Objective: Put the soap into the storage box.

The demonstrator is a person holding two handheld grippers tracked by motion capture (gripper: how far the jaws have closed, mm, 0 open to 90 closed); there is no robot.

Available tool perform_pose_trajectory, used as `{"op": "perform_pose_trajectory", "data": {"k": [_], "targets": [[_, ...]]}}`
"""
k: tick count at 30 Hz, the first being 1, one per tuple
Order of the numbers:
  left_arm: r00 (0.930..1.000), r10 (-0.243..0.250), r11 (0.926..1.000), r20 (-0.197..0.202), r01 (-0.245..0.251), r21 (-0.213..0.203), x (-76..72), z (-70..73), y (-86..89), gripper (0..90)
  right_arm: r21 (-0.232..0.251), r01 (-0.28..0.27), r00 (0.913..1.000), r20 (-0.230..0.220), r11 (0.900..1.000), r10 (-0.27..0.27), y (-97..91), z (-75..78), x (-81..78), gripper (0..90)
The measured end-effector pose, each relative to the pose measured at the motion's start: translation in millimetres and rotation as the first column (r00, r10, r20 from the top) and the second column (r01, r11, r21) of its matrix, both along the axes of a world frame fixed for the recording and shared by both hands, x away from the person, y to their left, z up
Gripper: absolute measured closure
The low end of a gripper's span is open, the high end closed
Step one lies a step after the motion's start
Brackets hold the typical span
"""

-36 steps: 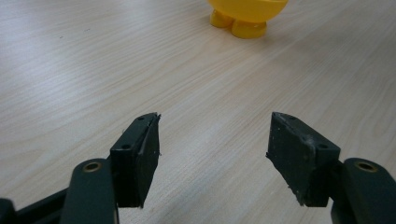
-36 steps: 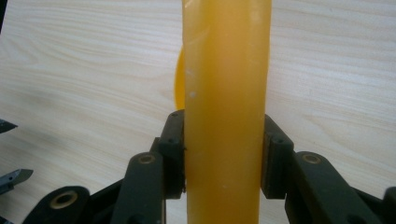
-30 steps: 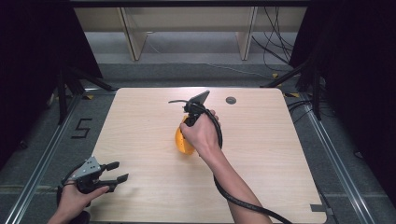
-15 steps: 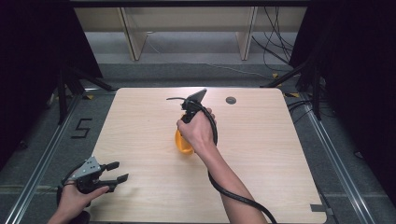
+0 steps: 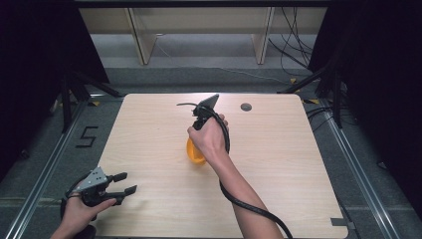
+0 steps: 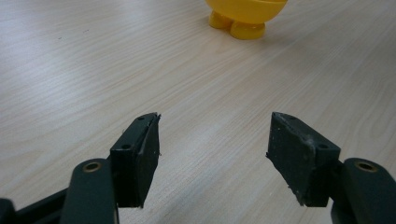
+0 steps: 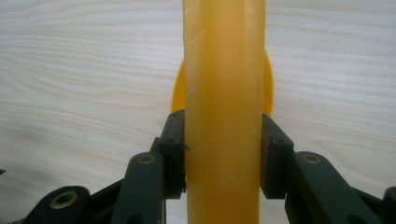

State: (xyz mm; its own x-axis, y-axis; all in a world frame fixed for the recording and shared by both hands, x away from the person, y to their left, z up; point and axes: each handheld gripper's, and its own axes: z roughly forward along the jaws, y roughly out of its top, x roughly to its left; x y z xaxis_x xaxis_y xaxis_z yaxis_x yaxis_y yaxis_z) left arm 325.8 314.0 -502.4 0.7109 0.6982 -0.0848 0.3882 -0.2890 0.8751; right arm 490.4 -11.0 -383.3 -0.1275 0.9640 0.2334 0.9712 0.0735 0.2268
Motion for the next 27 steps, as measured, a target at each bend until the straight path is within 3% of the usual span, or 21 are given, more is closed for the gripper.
{"op": "perform_pose_trajectory", "data": {"k": [3, 5, 6, 9, 11, 17, 19, 21, 25, 26, 27], "targets": [[1.0, -0.004, 1.0, 0.001, 0.004, 0.003, 0.5, -0.2, 0.4, 33.6, -0.008, -0.027, 0.9996, 0.012, 0.9996, 0.027, -0.4, -0.9, 1.2, 61.6], [1.0, -0.006, 1.0, 0.002, 0.006, 0.001, 0.6, -0.4, 0.4, 33.6, -0.008, 0.028, 0.9996, -0.009, 0.9996, -0.028, 4.3, -1.3, 1.9, 61.6], [1.0, -0.006, 1.0, 0.002, 0.006, 0.002, 0.6, -0.3, 0.6, 33.6, -0.014, -0.012, 0.9999, 0.003, 0.9998, 0.012, 1.2, -2.9, 2.4, 61.6], [1.0, -0.008, 1.0, 0.004, 0.008, 0.002, 0.8, -0.3, 0.7, 33.6, -0.014, 0.008, 1.0, -0.004, 0.9999, -0.008, 3.5, -5.5, 3.7, 61.6], [1.0, -0.007, 1.0, 0.001, 0.007, 0.001, 0.7, -0.5, 0.5, 33.6, -0.031, -0.01, 0.9999, 0.007, 0.9995, 0.01, 3.3, -7.7, 5.0, 61.6], [1.0, -0.008, 1.0, 0.0, 0.008, 0.001, 0.7, -0.5, 0.5, 33.6, -0.034, 0.028, 0.9994, -0.018, 0.999, -0.029, 5.5, -13.2, 7.4, 61.6], [1.0, -0.007, 1.0, -0.002, 0.007, 0.002, 0.5, -0.3, 0.5, 33.6, -0.038, -0.008, 0.9999, -0.01, 0.9993, 0.008, 3.9, -15.5, 8.5, 61.6], [1.0, -0.007, 1.0, -0.002, 0.007, 0.003, 0.5, -0.2, 0.6, 33.6, -0.032, 0.022, 0.9994, -0.025, 0.9992, -0.023, 6.0, -16.7, 8.5, 61.6], [1.0, -0.008, 1.0, -0.001, 0.008, -0.001, 0.5, -0.4, 0.5, 33.6, -0.051, 0.0, 0.9998, -0.02, 0.9987, -0.001, 6.7, -21.1, 10.3, 61.6], [1.0, -0.008, 1.0, 0.0, 0.008, -0.001, 0.5, -0.4, 0.5, 33.6, -0.036, 0.056, 0.9973, -0.045, 0.9978, -0.058, 10.9, -21.2, 9.8, 61.5], [1.0, -0.008, 1.0, -0.001, 0.008, -0.001, 0.5, -0.4, 0.5, 33.5, -0.044, 0.023, 0.9994, -0.024, 0.9988, -0.024, 8.3, -23.1, 10.9, 61.6]]}}
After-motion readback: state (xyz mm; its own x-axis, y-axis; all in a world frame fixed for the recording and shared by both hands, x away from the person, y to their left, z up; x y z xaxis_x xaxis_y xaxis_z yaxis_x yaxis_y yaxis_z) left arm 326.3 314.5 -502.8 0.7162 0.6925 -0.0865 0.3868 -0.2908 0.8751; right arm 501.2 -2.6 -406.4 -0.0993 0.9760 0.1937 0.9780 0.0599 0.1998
